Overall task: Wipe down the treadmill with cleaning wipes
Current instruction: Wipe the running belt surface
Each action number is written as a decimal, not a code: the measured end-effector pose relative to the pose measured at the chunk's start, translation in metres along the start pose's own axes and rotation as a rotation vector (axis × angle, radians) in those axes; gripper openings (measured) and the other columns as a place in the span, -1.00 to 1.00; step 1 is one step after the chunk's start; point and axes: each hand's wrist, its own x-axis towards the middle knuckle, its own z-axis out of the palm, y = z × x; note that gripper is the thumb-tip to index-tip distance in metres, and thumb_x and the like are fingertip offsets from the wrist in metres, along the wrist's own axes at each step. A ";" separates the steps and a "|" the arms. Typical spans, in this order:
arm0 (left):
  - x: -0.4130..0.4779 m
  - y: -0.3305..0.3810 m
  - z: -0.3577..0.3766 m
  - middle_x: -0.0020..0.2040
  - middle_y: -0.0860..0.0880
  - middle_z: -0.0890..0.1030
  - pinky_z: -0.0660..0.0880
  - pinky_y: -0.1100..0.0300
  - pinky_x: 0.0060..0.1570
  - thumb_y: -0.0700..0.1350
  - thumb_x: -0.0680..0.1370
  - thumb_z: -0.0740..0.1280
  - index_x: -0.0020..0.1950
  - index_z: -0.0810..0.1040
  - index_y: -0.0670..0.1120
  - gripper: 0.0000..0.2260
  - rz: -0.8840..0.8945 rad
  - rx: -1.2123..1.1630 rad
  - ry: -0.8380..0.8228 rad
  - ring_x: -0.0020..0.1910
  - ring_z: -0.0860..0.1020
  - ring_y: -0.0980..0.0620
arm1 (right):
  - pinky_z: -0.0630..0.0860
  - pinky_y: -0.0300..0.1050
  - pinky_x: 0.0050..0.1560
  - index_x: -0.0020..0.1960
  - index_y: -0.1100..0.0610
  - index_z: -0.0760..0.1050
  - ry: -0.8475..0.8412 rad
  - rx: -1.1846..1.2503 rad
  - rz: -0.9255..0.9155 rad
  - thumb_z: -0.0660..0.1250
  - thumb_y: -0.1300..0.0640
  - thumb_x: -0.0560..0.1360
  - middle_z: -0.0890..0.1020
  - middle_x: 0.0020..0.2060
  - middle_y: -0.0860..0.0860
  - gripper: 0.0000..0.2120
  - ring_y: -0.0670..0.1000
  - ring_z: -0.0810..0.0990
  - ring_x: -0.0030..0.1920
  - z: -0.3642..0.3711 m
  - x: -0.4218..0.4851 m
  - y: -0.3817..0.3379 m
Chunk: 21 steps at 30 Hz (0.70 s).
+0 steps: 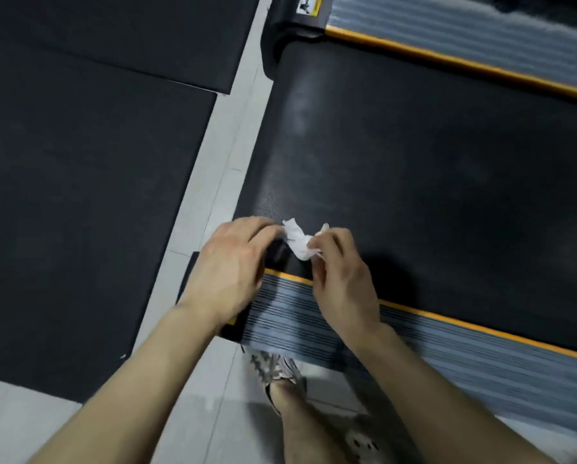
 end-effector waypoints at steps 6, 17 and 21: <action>0.032 -0.073 -0.054 0.44 -0.01 0.57 0.44 -0.14 0.45 -0.25 0.49 0.47 0.48 0.55 -0.04 -0.46 0.139 -0.003 -0.090 0.38 0.53 -0.11 | 0.63 0.00 0.10 0.18 0.16 0.61 0.050 0.105 0.081 0.31 0.32 0.62 0.59 0.12 -0.02 -0.81 0.04 0.62 0.07 0.028 0.068 -0.072; 0.068 -0.211 -0.159 0.14 0.18 0.61 0.47 0.13 0.12 -0.10 0.73 0.30 0.25 0.65 0.06 -0.82 -0.044 -0.357 -0.069 0.09 0.52 0.16 | 0.63 -0.16 0.10 0.28 0.12 0.58 0.225 0.139 0.387 0.38 0.17 0.68 0.65 0.12 -0.05 -0.81 -0.09 0.65 0.06 0.065 0.170 -0.212; 0.079 -0.275 -0.230 0.09 0.06 0.65 0.54 -0.09 0.17 -0.12 0.72 0.30 0.26 0.63 0.06 -0.82 -0.011 -0.311 -0.107 0.10 0.60 -0.03 | 0.58 -0.04 -0.10 0.03 0.09 0.58 0.310 0.095 0.482 0.41 0.03 0.67 0.64 -0.10 -0.07 -0.87 -0.07 0.60 -0.13 0.086 0.212 -0.293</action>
